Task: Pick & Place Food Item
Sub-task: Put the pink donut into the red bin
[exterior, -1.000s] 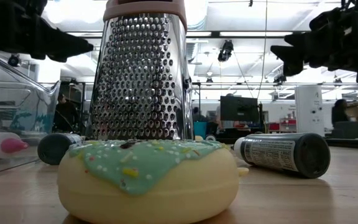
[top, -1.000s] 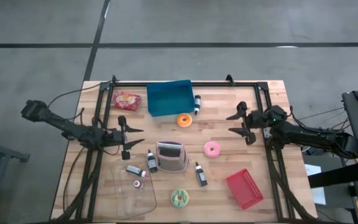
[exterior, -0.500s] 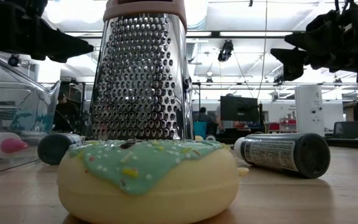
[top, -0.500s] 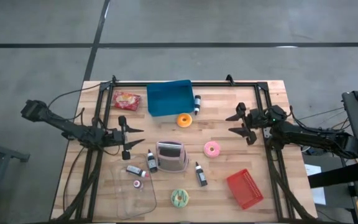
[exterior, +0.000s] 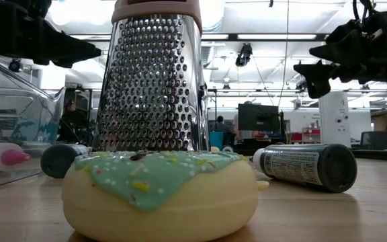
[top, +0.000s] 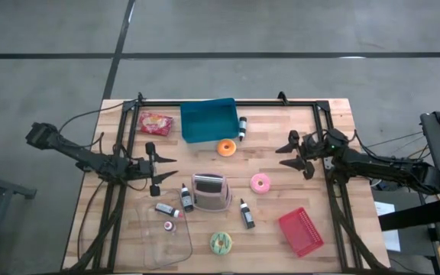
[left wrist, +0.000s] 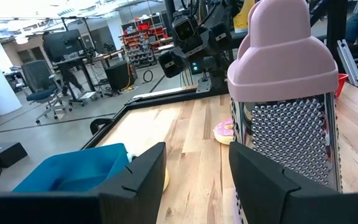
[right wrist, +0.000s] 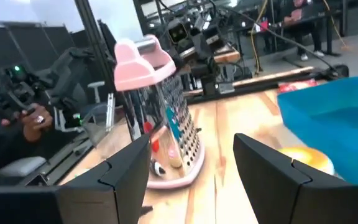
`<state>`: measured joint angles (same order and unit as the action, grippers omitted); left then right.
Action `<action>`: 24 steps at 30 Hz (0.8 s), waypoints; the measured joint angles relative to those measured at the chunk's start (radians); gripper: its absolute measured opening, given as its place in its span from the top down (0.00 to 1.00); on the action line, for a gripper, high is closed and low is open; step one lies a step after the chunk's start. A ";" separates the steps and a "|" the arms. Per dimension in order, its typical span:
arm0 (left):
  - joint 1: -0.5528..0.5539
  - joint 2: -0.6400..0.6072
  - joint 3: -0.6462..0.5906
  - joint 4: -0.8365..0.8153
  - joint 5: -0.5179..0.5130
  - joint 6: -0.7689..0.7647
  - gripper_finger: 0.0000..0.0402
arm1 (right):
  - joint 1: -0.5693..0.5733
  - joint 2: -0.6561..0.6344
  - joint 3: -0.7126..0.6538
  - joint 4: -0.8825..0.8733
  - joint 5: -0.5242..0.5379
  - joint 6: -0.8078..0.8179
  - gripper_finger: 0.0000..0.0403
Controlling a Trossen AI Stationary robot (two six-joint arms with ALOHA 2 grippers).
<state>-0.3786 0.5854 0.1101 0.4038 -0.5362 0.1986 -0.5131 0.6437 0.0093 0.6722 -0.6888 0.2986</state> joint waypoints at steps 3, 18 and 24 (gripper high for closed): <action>0.000 0.000 0.000 0.000 0.000 0.005 0.56 | 0.011 0.002 0.000 -0.060 -0.002 -0.042 0.44; 0.000 0.000 0.000 0.003 0.000 0.012 0.56 | 0.036 0.002 0.021 -0.263 0.052 -0.088 0.44; 0.000 0.000 0.000 0.008 0.000 0.012 0.56 | 0.101 0.050 0.118 -0.382 0.140 -0.148 0.44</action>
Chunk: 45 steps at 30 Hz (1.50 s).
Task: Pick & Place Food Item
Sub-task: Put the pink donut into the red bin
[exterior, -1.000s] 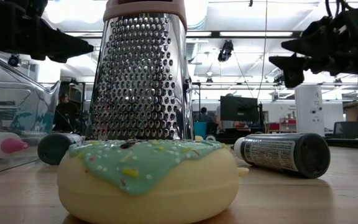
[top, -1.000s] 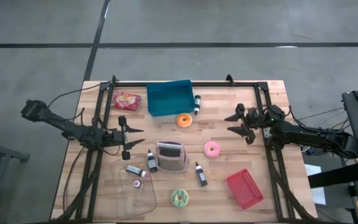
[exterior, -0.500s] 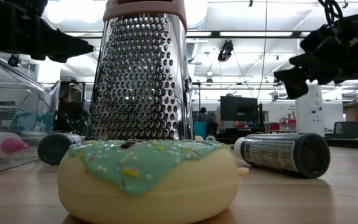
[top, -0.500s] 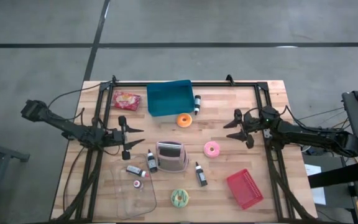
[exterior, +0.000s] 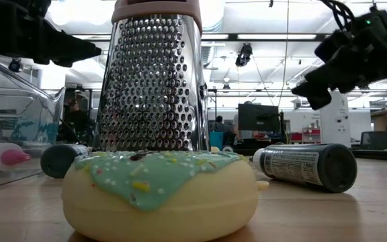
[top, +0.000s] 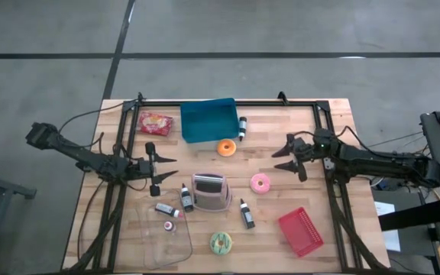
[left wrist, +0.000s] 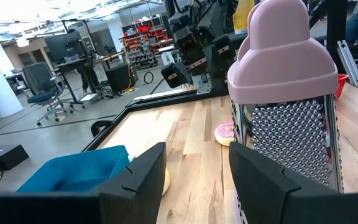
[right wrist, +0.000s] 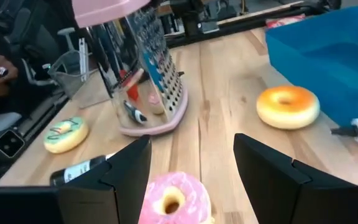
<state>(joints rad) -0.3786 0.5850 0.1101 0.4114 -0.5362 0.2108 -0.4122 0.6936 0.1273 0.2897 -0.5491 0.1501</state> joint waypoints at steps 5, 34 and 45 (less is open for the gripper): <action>0.000 0.000 0.000 0.000 0.000 0.000 0.56 | 0.068 0.109 0.094 -0.098 0.052 -0.016 0.44; 0.000 0.000 0.000 -0.001 0.004 -0.001 0.56 | 0.310 0.688 0.510 -0.535 0.338 0.016 0.44; 0.000 0.000 0.000 -0.001 0.004 -0.005 0.56 | 0.310 0.683 0.505 -0.579 0.370 0.027 0.44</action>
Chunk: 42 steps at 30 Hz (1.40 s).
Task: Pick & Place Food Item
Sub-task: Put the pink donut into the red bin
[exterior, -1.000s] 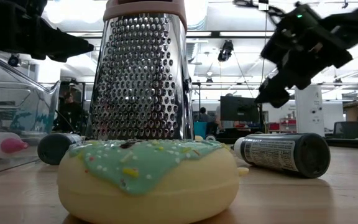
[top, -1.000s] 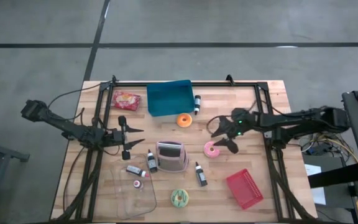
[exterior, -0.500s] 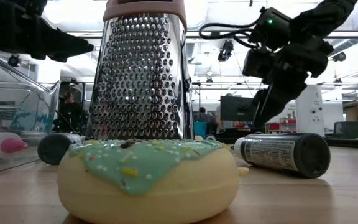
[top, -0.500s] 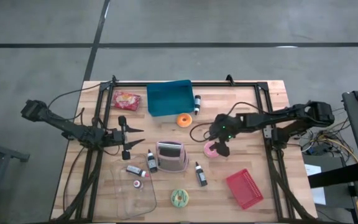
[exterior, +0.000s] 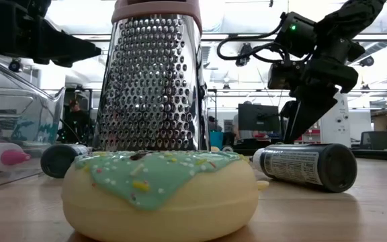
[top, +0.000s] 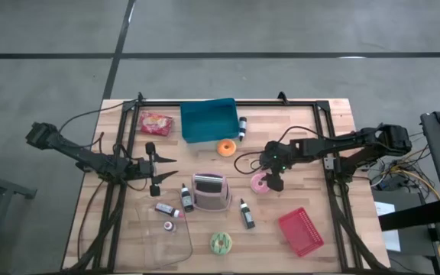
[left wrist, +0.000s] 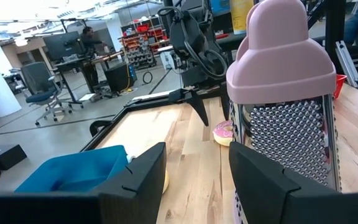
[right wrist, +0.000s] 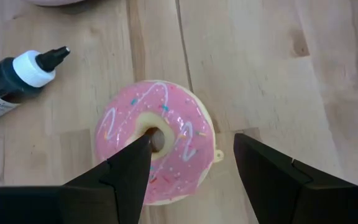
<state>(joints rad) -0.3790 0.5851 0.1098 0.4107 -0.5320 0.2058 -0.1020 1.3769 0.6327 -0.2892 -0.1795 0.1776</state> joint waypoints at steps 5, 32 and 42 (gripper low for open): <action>0.000 0.000 0.000 0.000 0.000 0.000 0.56 | 0.000 0.001 0.000 0.000 0.000 0.003 0.44; -0.001 0.000 0.000 0.000 0.000 -0.003 0.56 | 0.066 0.035 -0.022 0.038 0.113 0.054 0.44; 0.000 -0.002 0.000 0.008 0.000 -0.008 0.56 | 0.080 0.189 0.027 0.053 0.115 0.051 0.45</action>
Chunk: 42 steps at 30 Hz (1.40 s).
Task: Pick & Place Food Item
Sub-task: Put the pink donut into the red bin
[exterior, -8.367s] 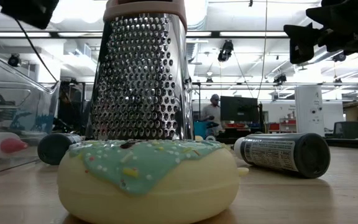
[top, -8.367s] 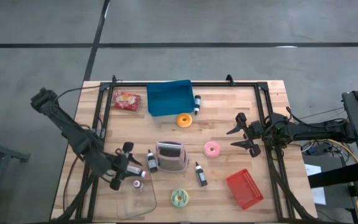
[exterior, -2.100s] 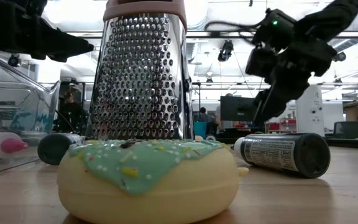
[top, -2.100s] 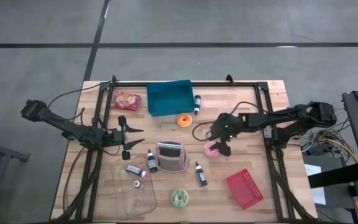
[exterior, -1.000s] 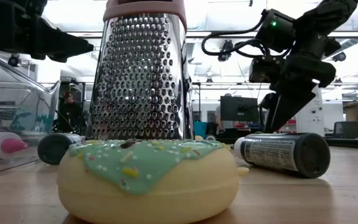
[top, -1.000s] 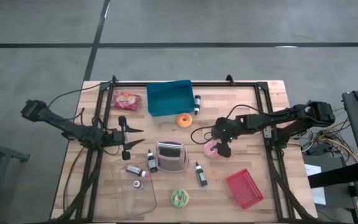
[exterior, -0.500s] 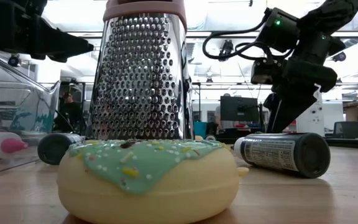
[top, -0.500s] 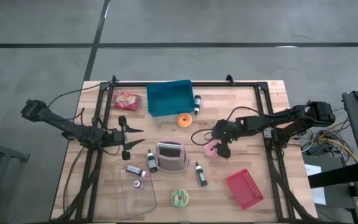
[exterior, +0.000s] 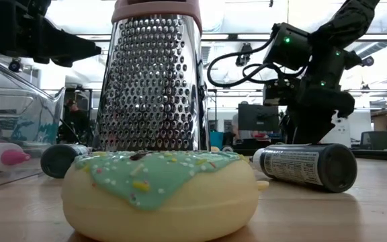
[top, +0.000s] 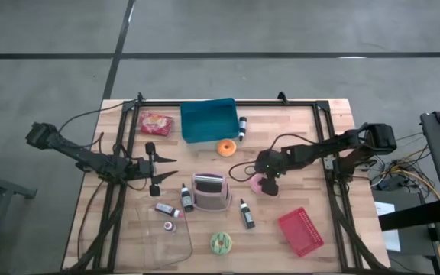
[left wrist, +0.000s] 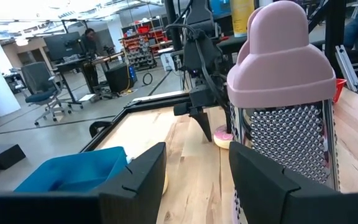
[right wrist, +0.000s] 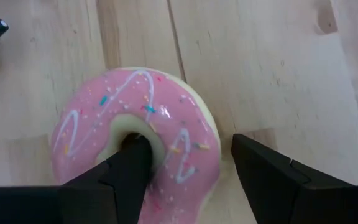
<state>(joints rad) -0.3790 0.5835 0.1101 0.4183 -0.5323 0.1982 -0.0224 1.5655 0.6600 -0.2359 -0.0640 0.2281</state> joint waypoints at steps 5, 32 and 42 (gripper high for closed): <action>0.000 0.000 0.000 0.000 0.000 -0.002 0.56 | 0.010 -0.042 0.005 -0.002 0.013 -0.003 0.54; 0.000 0.000 0.000 0.000 0.001 -0.015 0.56 | 0.202 -0.184 -0.022 0.165 0.422 0.004 0.98; -0.001 0.002 0.000 0.000 0.021 -0.019 0.56 | 0.322 -0.444 -0.102 0.336 0.307 -0.085 0.98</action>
<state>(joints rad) -0.3798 0.5850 0.1101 0.4187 -0.5110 0.1787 0.2993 1.1212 0.5575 0.0999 0.2430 0.1434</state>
